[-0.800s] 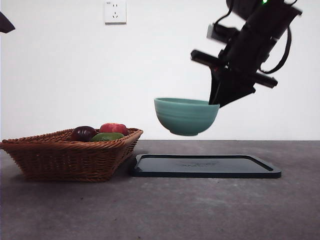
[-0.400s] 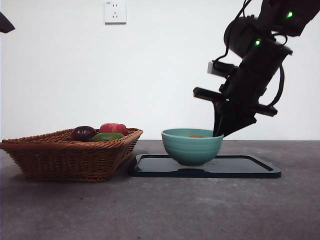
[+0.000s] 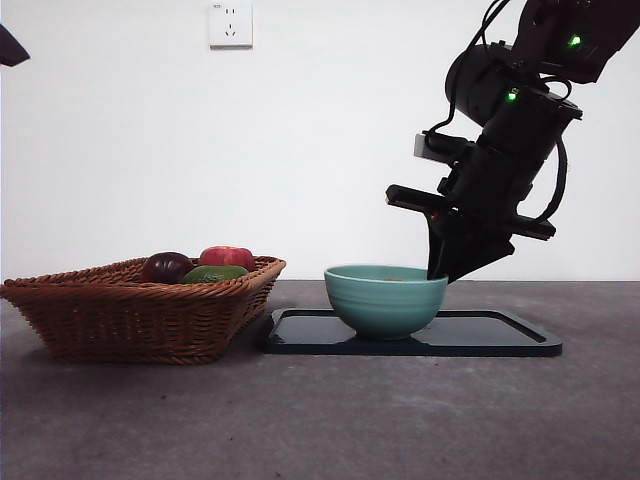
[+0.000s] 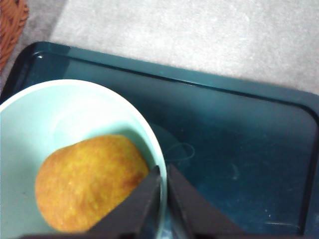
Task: Pick up the wifruite, put it on the bowl, pick up the plate, put it on desk
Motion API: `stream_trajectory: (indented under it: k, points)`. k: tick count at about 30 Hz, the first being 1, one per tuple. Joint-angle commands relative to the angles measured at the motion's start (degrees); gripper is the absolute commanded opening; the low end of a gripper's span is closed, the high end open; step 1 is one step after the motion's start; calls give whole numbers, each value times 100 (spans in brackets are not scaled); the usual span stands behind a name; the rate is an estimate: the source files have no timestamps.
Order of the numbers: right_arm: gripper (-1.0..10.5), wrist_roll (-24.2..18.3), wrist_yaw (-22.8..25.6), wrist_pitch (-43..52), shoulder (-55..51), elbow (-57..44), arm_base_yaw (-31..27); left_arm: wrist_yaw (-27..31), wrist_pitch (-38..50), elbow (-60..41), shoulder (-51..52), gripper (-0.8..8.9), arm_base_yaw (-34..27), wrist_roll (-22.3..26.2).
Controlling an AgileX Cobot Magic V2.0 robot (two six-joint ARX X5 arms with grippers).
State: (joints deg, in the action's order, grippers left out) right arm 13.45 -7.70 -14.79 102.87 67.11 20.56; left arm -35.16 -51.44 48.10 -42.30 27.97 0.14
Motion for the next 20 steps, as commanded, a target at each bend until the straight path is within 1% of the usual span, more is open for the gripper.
stream_trajectory:
  k: [1, 5, 8, 14, 17, 20]
  points:
    - [198, -13, 9, 9, 94, 125, 26, -48, 17, 81, -26, 373, 24, 70]
    - [204, 92, 7, -26, -9, 125, 26, -48, 15, 81, -26, 373, 24, 70]
    - [204, 90, 11, -63, -275, 125, 24, -48, 15, 81, -26, 373, 24, 70]
    - [204, 28, -11, -446, -1246, 125, 26, -48, 22, 81, -26, 373, 22, 70]
    - [204, -74, -267, -839, -1836, 125, 31, -48, 22, 81, -26, 373, 22, 70]
    - [204, -116, -717, -1279, -2428, 125, 33, -48, 22, 81, -26, 373, 22, 70]
